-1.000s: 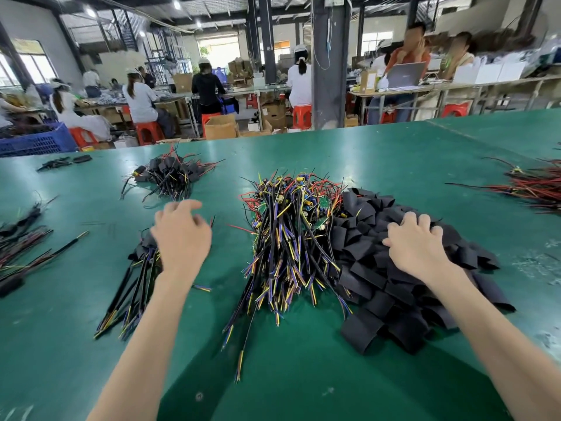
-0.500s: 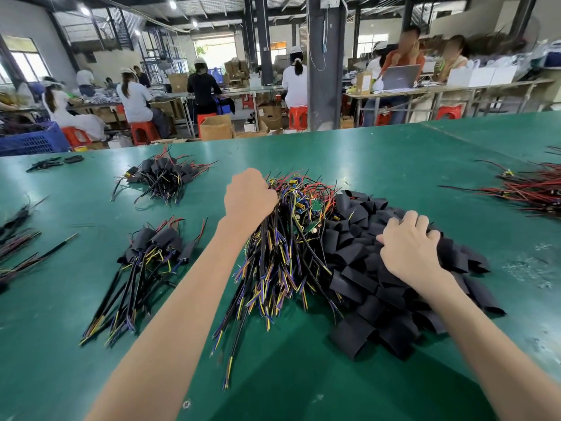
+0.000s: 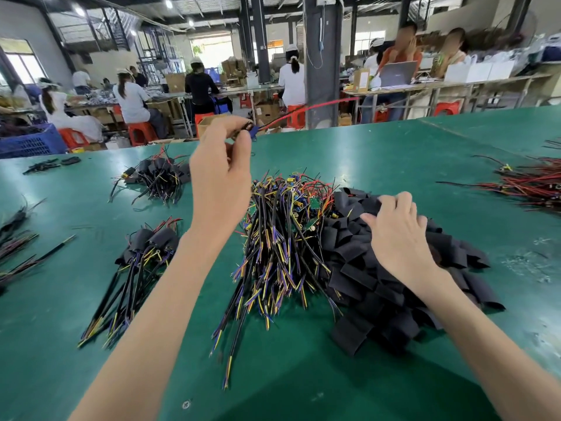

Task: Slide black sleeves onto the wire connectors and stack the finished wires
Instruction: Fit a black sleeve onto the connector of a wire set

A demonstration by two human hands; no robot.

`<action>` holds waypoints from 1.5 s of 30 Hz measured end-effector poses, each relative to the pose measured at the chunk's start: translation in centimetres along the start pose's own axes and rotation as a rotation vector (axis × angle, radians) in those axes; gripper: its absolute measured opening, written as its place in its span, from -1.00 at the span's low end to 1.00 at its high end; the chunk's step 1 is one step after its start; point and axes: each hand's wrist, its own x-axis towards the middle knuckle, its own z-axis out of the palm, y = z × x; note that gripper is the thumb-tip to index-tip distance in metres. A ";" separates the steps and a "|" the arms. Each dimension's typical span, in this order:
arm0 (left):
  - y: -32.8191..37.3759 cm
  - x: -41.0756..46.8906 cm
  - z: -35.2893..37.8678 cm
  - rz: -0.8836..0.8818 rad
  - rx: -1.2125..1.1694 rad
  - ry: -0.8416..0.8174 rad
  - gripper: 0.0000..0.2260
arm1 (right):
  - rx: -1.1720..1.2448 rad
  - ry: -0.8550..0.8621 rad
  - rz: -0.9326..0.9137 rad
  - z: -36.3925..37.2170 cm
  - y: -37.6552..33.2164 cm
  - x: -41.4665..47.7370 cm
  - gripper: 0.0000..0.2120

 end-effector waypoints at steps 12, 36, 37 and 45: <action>-6.3 -6.3 -1.6 -0.012 0.357 -0.183 -0.85 | 0.042 -0.095 -0.255 -0.4 -1.3 -0.6 -0.56; -5.5 -8.5 -1.0 0.076 0.196 -0.195 -0.82 | 0.435 -0.093 -0.259 -0.8 -1.8 -1.0 -0.62; -5.5 -8.6 -1.0 0.078 0.197 -0.195 -0.82 | 0.447 -0.087 -0.255 -0.8 -1.9 -0.9 -0.62; -5.4 -8.4 -1.2 0.067 0.204 -0.217 -0.82 | 0.499 0.021 -0.299 -0.8 -1.8 -1.0 -0.65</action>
